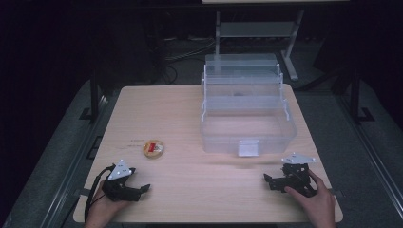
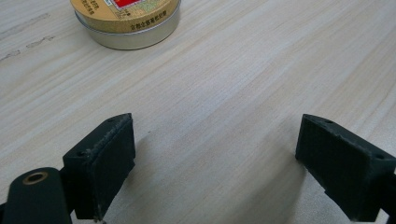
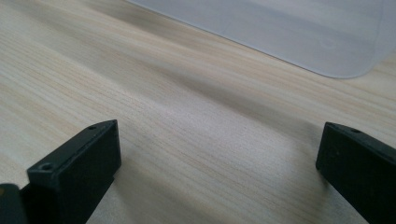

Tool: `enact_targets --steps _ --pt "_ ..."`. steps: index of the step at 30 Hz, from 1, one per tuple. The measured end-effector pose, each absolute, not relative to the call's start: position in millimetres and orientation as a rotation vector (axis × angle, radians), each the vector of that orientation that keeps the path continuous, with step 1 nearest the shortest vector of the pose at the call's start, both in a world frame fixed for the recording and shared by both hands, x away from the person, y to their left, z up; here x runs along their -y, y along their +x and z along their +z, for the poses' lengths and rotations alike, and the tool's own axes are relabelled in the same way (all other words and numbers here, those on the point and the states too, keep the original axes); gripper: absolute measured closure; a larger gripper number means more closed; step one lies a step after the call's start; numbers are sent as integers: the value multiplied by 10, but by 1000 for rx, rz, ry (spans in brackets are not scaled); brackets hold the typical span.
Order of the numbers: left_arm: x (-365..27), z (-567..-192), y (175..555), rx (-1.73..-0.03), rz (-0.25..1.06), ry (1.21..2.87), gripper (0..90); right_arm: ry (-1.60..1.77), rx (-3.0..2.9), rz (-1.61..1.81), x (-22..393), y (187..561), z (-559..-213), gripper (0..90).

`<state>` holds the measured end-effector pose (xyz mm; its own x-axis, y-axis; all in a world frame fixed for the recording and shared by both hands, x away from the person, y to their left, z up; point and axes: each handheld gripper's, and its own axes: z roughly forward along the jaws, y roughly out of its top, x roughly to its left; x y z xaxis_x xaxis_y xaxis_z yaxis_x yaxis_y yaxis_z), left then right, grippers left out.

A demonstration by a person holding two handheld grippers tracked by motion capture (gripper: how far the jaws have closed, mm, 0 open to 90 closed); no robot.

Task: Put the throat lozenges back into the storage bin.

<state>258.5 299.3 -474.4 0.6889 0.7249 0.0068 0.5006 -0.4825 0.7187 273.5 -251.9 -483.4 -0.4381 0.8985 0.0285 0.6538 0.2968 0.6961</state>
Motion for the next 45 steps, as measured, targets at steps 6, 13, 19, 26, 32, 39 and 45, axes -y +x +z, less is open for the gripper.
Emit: enact_targets --steps 6,13,19,26,32,39,45 --pt "-2993 -4744 2586 -934 405 2185 110 1394 -2203 916 2519 2738 -4834 0" --pt "-2994 -4742 2574 -929 399 2187 116 1392 -2203 915 2519 2742 -4834 0" --pt "-2985 -4723 2582 -924 385 2201 125 1394 -2202 915 2518 2742 -4834 0" --pt "-2973 -4701 2611 -934 360 2213 130 1399 -2202 915 2516 2740 -4833 0" --pt "-2954 -4646 2651 -916 362 2225 130 1394 -2202 915 2518 2741 -4834 0" --pt "-2950 -4614 2704 -914 361 2230 132 1413 -2187 907 2509 2728 -4833 0" --pt "-2927 -4567 2744 -905 371 2235 133 1416 -2183 904 2506 2728 -4833 0"
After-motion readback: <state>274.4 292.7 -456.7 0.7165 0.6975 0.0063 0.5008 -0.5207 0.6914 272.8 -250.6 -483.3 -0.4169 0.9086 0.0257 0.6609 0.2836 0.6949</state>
